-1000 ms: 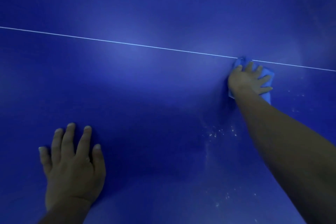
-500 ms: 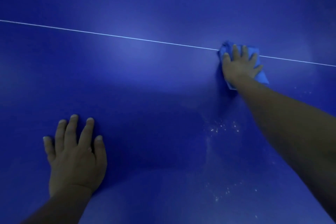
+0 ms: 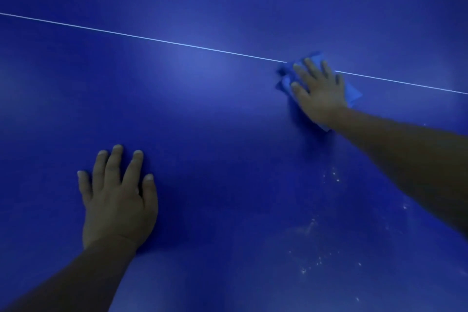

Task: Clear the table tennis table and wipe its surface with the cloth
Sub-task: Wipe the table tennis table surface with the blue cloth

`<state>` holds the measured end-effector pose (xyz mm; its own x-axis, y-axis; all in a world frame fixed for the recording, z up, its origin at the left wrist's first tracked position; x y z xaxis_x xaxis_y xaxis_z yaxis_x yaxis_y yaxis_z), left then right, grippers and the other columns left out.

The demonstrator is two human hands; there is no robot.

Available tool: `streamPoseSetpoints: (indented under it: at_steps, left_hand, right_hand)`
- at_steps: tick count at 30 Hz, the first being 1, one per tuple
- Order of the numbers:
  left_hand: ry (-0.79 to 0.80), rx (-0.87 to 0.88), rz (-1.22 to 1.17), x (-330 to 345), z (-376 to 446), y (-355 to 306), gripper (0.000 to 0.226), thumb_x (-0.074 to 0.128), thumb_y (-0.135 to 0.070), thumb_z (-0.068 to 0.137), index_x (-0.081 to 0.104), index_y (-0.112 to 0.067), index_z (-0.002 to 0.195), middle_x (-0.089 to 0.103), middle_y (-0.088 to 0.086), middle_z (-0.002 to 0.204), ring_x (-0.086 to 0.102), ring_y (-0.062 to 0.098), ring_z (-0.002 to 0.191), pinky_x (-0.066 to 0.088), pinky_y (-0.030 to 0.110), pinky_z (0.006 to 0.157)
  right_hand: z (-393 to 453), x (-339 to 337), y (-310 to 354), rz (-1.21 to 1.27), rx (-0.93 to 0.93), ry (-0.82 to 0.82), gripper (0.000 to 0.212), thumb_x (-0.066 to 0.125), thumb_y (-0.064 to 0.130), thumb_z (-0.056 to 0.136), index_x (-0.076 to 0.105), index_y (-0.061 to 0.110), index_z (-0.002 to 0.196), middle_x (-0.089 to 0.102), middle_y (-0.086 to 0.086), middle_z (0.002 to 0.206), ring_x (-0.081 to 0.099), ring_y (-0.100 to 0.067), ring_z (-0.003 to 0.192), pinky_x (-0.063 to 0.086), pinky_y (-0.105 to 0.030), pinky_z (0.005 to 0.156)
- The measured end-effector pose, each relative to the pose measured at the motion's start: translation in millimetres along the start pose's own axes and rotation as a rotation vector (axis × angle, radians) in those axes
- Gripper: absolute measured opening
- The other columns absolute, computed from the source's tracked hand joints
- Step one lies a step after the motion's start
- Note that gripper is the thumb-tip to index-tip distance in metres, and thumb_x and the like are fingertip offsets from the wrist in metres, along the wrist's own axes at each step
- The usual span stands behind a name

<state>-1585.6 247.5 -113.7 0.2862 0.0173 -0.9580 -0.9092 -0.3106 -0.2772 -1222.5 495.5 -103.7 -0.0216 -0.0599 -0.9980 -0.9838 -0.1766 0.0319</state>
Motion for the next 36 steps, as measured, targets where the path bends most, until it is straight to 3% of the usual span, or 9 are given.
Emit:
streamPoseSetpoints:
  at_steps: [3, 8, 14, 19, 24, 26, 32, 34, 36]
  left_hand:
    - [-0.016, 0.004, -0.004, -0.3, -1.3, 1.3, 0.064, 0.023, -0.047, 0.096, 0.038, -0.018, 0.151, 0.021, 0.008, 0.162, 0.003, 0.023, 0.152, -0.005, 0.049, 0.122]
    - [-0.062, 0.015, -0.027, -1.2, -1.6, 1.5, 0.062, 0.024, -0.045, 0.097, 0.043, -0.017, 0.148, 0.027, 0.010, 0.160, 0.010, 0.025, 0.152, -0.003, 0.050, 0.123]
    - [-0.098, 0.044, 0.012, 2.4, -0.5, 4.1, 0.056, 0.030, -0.041, 0.098, 0.048, -0.017, 0.145, 0.033, 0.011, 0.157, 0.018, 0.029, 0.150, 0.002, 0.052, 0.120]
    - [-0.109, 0.045, -0.011, 2.3, 0.0, 7.2, 0.054, 0.027, -0.040, 0.101, 0.049, -0.016, 0.144, 0.034, 0.012, 0.157, 0.019, 0.028, 0.149, 0.003, 0.051, 0.119]
    - [-0.116, 0.050, -0.033, 0.2, -0.8, 8.1, 0.054, 0.027, -0.040, 0.101, 0.052, -0.014, 0.142, 0.036, 0.014, 0.156, 0.022, 0.030, 0.148, 0.006, 0.053, 0.119]
    - [-0.106, 0.045, -0.027, 0.5, -0.6, 7.6, 0.055, 0.028, -0.040, 0.100, 0.051, -0.013, 0.142, 0.035, 0.014, 0.156, 0.022, 0.030, 0.149, 0.005, 0.054, 0.120]
    - [-0.065, 0.031, -0.015, 2.0, -1.1, 7.8, 0.058, 0.026, -0.042, 0.099, 0.047, -0.014, 0.145, 0.030, 0.014, 0.158, 0.015, 0.029, 0.151, 0.000, 0.052, 0.122]
    - [-0.060, 0.028, -0.020, 2.3, -1.4, 7.8, 0.060, 0.025, -0.043, 0.098, 0.046, -0.013, 0.146, 0.030, 0.014, 0.159, 0.014, 0.029, 0.151, -0.002, 0.051, 0.122]
    - [-0.057, 0.037, -0.019, 2.2, -1.4, 7.4, 0.060, 0.025, -0.043, 0.098, 0.046, -0.013, 0.146, 0.029, 0.015, 0.159, 0.013, 0.029, 0.151, -0.001, 0.052, 0.122]
  right_hand:
    - [8.0, 1.6, 26.4, 0.032, 0.091, -0.010, 0.063, 0.021, 0.059, 0.097, 0.027, 0.036, 0.154, 0.019, 0.006, 0.165, 0.011, -0.032, 0.152, 0.013, -0.061, 0.117]
    - [-38.6, 19.4, 129.0, -0.042, -0.793, 0.015, 0.056, 0.028, 0.056, 0.098, 0.042, 0.036, 0.149, 0.031, 0.005, 0.161, 0.021, -0.029, 0.150, 0.013, -0.056, 0.117]
    - [94.6, 1.2, 176.0, 0.020, -0.515, 0.022, 0.075, 0.011, 0.065, 0.087, 0.035, 0.037, 0.152, 0.025, 0.008, 0.163, 0.013, -0.027, 0.152, 0.011, -0.056, 0.119]
    - [89.8, 6.3, 280.3, -0.137, -0.999, 0.040, 0.069, 0.014, 0.062, 0.091, 0.034, 0.037, 0.152, 0.023, 0.006, 0.164, 0.016, -0.034, 0.151, 0.013, -0.060, 0.117]
    - [-20.3, 8.0, 210.4, -0.121, -1.604, 0.070, 0.050, 0.034, 0.049, 0.101, 0.052, 0.032, 0.144, 0.037, -0.003, 0.158, 0.021, -0.038, 0.150, 0.009, -0.063, 0.118]
    - [-27.2, 9.2, 147.1, -0.124, -1.510, 0.100, 0.050, 0.032, 0.051, 0.102, 0.051, 0.032, 0.144, 0.037, -0.003, 0.158, 0.021, -0.037, 0.150, 0.010, -0.061, 0.119]
    - [27.8, -2.9, 25.3, 0.008, -0.317, -0.058, 0.059, 0.027, 0.056, 0.094, 0.038, 0.036, 0.149, 0.036, -0.002, 0.159, 0.027, -0.035, 0.147, 0.021, -0.059, 0.112]
    - [-4.1, 2.2, 29.8, 0.001, -0.346, -0.070, 0.059, 0.030, 0.053, 0.094, 0.039, 0.034, 0.149, 0.035, -0.001, 0.159, 0.028, -0.036, 0.147, 0.023, -0.062, 0.111]
    - [-59.6, 11.8, 41.0, -0.066, -0.590, -0.045, 0.053, 0.030, 0.051, 0.097, 0.035, 0.036, 0.148, 0.026, 0.004, 0.162, 0.024, -0.035, 0.148, 0.024, -0.063, 0.111]
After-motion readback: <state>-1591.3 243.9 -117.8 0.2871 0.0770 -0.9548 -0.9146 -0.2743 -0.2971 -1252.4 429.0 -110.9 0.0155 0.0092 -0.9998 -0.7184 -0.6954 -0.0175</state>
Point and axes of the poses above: each hand's wrist, its own z-axis towards the middle knuckle, its own x-axis out of the palm, y = z × x, the point moved 4 cm from there along z, towards the middle knuckle
